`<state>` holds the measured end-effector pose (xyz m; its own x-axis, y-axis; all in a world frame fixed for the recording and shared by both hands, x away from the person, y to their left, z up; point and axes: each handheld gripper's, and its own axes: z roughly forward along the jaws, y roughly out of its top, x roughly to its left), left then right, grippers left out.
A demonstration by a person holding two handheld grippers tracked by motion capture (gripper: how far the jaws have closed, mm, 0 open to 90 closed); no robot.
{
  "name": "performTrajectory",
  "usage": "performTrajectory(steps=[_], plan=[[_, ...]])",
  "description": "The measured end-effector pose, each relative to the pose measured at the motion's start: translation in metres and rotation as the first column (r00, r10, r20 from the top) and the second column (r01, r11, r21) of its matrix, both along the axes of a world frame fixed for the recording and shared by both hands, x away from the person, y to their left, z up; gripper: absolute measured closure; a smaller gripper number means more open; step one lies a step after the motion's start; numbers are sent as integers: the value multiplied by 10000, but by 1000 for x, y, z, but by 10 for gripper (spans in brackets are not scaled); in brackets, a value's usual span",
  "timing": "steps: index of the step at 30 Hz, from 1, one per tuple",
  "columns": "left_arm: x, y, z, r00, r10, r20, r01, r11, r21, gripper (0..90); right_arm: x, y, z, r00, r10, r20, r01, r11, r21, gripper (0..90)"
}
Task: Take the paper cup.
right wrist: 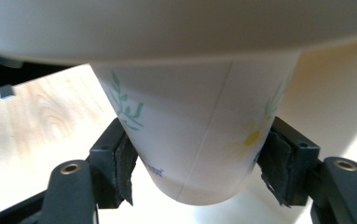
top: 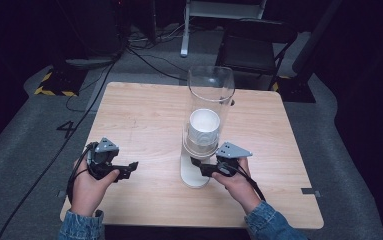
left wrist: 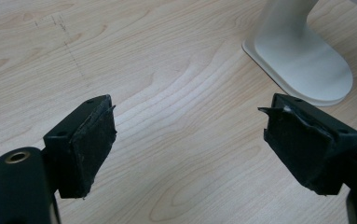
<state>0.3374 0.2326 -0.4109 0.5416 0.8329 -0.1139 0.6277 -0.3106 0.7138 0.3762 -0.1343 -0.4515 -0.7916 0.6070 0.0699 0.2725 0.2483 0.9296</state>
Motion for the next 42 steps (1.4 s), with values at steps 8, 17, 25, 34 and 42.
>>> performTrajectory(steps=[8,17,25,34,42], plan=[[-1,2,1,10000,55,53,-55,10000,-6,164,1,1,-10,9993,-67,-365,62,9999,-138,347],[0,-1,1,9999,-104,19,104,9998,-151,164,0,0,-25,9967,-200,-789,157,9984,-542,344],[1,-1,1,10000,-83,-14,83,9997,-213,164,0,1,-34,9957,-231,-893,144,9952,-970,344],[4,-2,1,9999,-158,-9,158,9997,-167,164,-3,0,-42,9937,-284,-1086,143,9916,-1282,344],[5,-4,1,9998,-215,-26,215,9996,-191,164,-5,0,-46,9939,-258,-1072,93,9884,-1518,344]])
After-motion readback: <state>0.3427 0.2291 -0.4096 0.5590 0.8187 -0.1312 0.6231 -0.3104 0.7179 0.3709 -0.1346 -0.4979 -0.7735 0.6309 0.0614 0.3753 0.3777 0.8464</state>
